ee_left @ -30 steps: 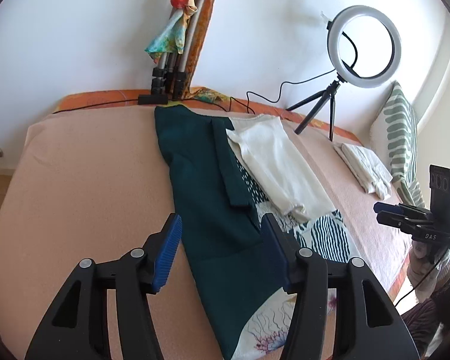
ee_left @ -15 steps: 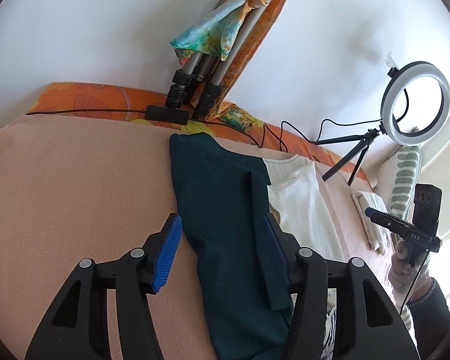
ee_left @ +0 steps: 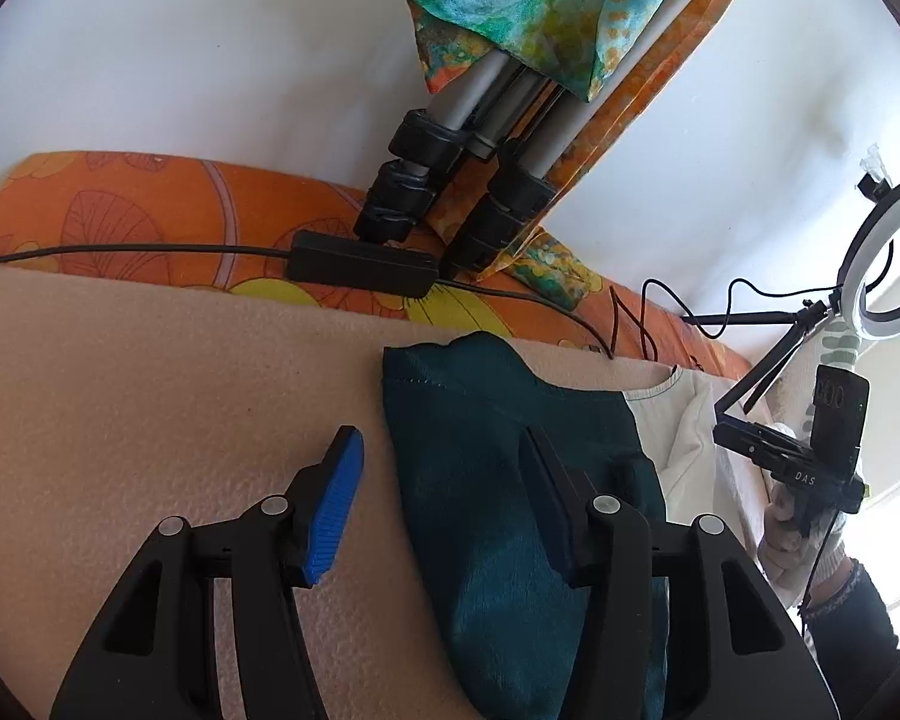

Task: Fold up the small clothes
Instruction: 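Move the right tool back over the folded T-shirt, then grasp the cream edge with the right tool while the left tool grasps the green edge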

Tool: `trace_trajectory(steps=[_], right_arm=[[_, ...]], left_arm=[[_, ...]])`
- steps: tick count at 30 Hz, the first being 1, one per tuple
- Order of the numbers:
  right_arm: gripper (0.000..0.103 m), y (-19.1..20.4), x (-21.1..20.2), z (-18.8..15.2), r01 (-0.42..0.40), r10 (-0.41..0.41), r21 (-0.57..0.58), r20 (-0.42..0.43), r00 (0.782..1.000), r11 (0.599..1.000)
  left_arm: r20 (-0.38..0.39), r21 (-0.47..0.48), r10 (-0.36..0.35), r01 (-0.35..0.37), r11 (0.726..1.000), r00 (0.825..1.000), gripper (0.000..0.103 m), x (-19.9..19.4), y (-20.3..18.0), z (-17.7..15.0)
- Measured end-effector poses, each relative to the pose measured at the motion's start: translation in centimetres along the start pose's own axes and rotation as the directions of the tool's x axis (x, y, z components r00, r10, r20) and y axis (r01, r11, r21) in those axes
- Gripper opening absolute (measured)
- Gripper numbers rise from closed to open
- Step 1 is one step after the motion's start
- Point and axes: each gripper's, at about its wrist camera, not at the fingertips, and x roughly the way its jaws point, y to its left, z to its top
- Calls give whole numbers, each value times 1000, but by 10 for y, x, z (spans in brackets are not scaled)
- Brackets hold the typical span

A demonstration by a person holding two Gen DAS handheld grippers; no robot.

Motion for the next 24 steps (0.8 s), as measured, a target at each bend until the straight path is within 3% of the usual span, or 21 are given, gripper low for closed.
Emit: trace_trajectory(steps=[1, 3, 4, 5, 7, 8, 10, 11, 19, 21, 24], right_arm=[[54, -2, 3, 2, -9, 9, 7, -2, 1000, 1000], [54, -2, 5, 6, -29, 29, 8, 6, 1000, 1000], [54, -2, 7, 8, -33, 33, 8, 6, 999, 999], [54, -2, 7, 10, -34, 34, 9, 7, 999, 999], [54, -2, 10, 13, -48, 48, 17, 7, 999, 999], [52, -1, 10, 14, -46, 46, 15, 9, 999, 999], [18, 1, 13, 16, -51, 51, 7, -13, 999, 999], [8, 3, 14, 16, -29, 29, -4, -11, 1000, 1000], [7, 7, 17, 19, -1, 0, -22, -19, 1000, 1000], [18, 6, 18, 21, -19, 19, -10, -18, 1000, 1000], [15, 11, 20, 21, -6, 5, -33, -19, 1000, 999]], left_arm=[[-1, 0, -7, 7, 1000, 1000, 50, 3, 0, 3], [-5, -1, -18, 18, 1000, 1000, 34, 8, 0, 6], [-12, 0, -24, 24, 1000, 1000, 18, 12, -1, 7], [-11, 6, -13, 13, 1000, 1000, 10, 14, -2, 6], [-6, 14, -13, 13, 1000, 1000, 5, 19, -4, 7], [-3, 14, -13, 13, 1000, 1000, 3, 19, -5, 8], [21, 24, -1, 1, 1000, 1000, 2, 17, -9, 11], [40, 28, 11, -12, 1000, 999, 2, 14, -10, 12], [35, 28, 33, -34, 999, 999, 2, 18, -3, 8], [37, 29, 32, -33, 999, 999, 2, 18, -4, 8], [45, 34, 35, -36, 999, 998, 2, 17, -6, 8]])
